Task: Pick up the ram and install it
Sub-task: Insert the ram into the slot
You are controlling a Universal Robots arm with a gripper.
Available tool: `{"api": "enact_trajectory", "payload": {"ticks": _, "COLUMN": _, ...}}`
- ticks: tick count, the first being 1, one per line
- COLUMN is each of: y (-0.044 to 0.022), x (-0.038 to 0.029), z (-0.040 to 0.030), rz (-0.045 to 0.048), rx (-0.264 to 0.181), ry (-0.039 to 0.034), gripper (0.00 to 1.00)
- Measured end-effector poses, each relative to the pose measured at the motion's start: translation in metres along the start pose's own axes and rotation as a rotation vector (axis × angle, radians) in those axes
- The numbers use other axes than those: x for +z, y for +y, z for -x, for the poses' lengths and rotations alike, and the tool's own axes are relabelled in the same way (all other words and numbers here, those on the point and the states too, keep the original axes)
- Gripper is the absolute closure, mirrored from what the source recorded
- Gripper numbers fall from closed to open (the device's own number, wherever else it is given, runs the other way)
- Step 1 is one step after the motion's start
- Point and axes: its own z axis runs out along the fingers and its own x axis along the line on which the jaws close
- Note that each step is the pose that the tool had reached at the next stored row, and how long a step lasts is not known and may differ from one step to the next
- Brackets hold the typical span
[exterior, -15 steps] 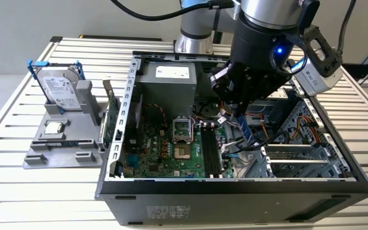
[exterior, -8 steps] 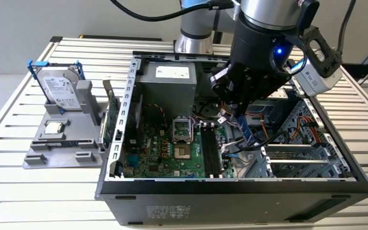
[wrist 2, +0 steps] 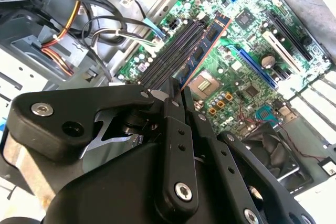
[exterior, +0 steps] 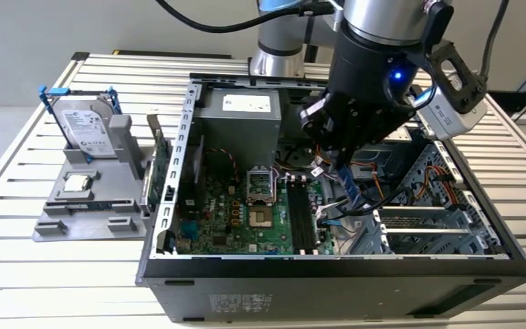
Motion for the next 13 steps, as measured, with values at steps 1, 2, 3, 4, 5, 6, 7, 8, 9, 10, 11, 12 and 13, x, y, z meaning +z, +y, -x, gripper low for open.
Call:
{"api": "enact_trajectory", "payload": {"ticks": 1, "y": 0.0, "x": 0.0006, "z": 0.0, "rz": -0.0003, "rx": 0.006, "ry": -0.0001, "gripper": 1.0}}
{"api": "enact_trajectory", "payload": {"ticks": 2, "y": 0.0001, "x": 0.0013, "z": 0.0001, "rz": -0.0008, "rx": 0.013, "ry": -0.0001, "gripper": 1.0}}
{"api": "enact_trajectory", "payload": {"ticks": 3, "y": 0.0001, "x": 0.0021, "z": 0.0002, "rz": -0.0013, "rx": 0.021, "ry": -0.0002, "gripper": 1.0}}
{"api": "enact_trajectory", "payload": {"ticks": 4, "y": 0.0002, "x": 0.0029, "z": 0.0003, "rz": -0.0017, "rx": 0.029, "ry": -0.0003, "gripper": 1.0}}
{"api": "enact_trajectory", "payload": {"ticks": 5, "y": 0.0004, "x": 0.0038, "z": 0.0003, "rz": -0.002, "rx": 0.038, "ry": -0.0004, "gripper": 1.0}}
{"api": "enact_trajectory", "payload": {"ticks": 6, "y": 0.0005, "x": 0.0045, "z": 0.0004, "rz": -0.0025, "rx": 0.045, "ry": -0.0004, "gripper": 1.0}}
{"api": "enact_trajectory", "payload": {"ticks": 7, "y": 0.0006, "x": 0.0053, "z": 0.0006, "rz": -0.003, "rx": 0.053, "ry": -0.0005, "gripper": 1.0}}
{"api": "enact_trajectory", "payload": {"ticks": 8, "y": 0.0007, "x": 0.0059, "z": 0.0008, "rz": -0.0034, "rx": 0.06, "ry": -0.0005, "gripper": 1.0}}
{"api": "enact_trajectory", "payload": {"ticks": 9, "y": 0.0009, "x": 0.0065, "z": 0.0009, "rz": -0.0038, "rx": 0.067, "ry": -0.0003, "gripper": 1.0}}
{"api": "enact_trajectory", "payload": {"ticks": 10, "y": 0.001, "x": 0.0071, "z": 0.0011, "rz": -0.004, "rx": 0.073, "ry": 0.0003, "gripper": 1.0}}
{"api": "enact_trajectory", "payload": {"ticks": 11, "y": 0.0011, "x": 0.0077, "z": 0.0011, "rz": -0.0041, "rx": 0.078, "ry": 0.0014, "gripper": 1.0}}
{"api": "enact_trajectory", "payload": {"ticks": 12, "y": 0.0012, "x": 0.0082, "z": 0.0012, "rz": -0.0042, "rx": 0.083, "ry": 0.0031, "gripper": 1.0}}
{"api": "enact_trajectory", "payload": {"ticks": 13, "y": 0.0012, "x": 0.0087, "z": 0.0013, "rz": -0.0042, "rx": 0.088, "ry": 0.0052, "gripper": 1.0}}
